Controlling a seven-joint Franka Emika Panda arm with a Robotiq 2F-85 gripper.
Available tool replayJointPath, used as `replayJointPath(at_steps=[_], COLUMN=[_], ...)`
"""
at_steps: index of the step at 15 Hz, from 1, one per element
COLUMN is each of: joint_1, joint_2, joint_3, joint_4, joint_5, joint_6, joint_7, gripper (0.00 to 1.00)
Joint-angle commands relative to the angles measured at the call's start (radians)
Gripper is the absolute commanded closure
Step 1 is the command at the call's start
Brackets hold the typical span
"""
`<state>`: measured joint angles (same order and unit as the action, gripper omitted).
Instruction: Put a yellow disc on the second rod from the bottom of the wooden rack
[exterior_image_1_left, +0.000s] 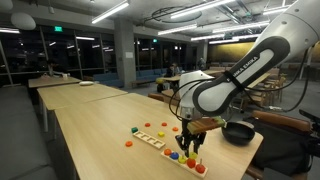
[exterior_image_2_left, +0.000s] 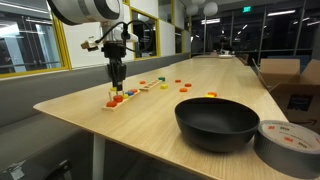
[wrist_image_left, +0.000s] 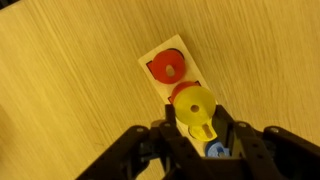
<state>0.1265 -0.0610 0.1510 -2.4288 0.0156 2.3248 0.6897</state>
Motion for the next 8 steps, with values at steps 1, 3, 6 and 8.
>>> replayJointPath(at_steps=[1, 3, 6, 8], joint_1=[-0.004, -0.003, -0.002, -0.002], joint_2=[-0.013, -0.010, -0.002, 0.005], joint_3=[-0.001, 0.000, 0.000, 0.000], joint_4=[-0.005, -0.005, -0.002, 0.002], joint_5=[-0.004, -0.004, -0.004, -0.004], joint_6=[0.004, 0.005, 0.006, 0.006], joint_7=[-0.007, -0.006, -0.007, -0.007], gripper=[0.75, 0.75, 0.75, 0.75])
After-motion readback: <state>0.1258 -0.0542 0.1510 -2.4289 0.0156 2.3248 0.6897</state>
